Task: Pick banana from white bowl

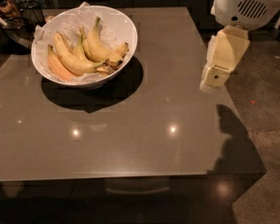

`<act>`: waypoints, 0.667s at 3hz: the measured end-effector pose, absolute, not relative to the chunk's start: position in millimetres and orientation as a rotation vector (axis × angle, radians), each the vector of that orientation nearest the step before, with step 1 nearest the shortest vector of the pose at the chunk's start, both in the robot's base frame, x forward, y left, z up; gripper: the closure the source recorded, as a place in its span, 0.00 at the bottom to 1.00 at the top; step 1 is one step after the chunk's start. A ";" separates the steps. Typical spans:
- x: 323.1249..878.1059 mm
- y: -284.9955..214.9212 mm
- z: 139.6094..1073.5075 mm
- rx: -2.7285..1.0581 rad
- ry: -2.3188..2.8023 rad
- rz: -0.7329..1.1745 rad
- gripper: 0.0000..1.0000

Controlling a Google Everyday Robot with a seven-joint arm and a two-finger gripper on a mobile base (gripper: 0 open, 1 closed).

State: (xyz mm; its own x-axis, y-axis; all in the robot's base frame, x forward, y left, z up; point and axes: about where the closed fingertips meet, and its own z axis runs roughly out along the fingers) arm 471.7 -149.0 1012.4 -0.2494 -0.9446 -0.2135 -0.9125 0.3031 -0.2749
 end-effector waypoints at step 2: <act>505.6 -74.7 1036.8 -1.710 2.176 -0.062 0.00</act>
Offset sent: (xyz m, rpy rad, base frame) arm 0.0558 0.1264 0.0309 -0.0162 0.0595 0.1112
